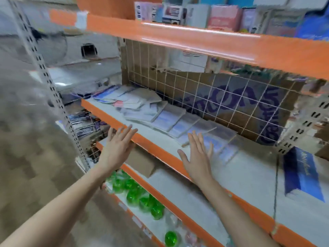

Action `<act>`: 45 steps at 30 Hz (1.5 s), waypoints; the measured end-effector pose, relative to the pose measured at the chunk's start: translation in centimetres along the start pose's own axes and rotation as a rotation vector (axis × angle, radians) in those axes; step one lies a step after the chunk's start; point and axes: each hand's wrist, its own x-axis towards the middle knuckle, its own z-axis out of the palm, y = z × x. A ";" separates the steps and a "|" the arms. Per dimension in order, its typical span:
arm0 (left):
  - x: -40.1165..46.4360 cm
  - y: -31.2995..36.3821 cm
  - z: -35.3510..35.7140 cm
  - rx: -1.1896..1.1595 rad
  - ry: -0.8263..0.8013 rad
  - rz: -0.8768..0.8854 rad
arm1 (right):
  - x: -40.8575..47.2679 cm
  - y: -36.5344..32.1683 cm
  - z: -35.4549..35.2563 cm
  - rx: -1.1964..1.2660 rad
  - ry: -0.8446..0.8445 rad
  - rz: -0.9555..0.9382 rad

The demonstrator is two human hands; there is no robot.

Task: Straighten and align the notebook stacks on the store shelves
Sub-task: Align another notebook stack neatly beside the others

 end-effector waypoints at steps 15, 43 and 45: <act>10.3 -22.5 2.0 -0.039 -0.162 -0.137 | 18.0 -19.5 11.7 0.010 -0.026 -0.157; 25.5 -37.8 11.7 -0.073 -0.639 0.122 | 35.1 -28.7 22.7 -0.355 -0.450 -0.049; 24.8 -37.6 11.2 -0.057 -0.616 0.177 | 33.8 -29.4 22.1 -0.362 -0.428 -0.016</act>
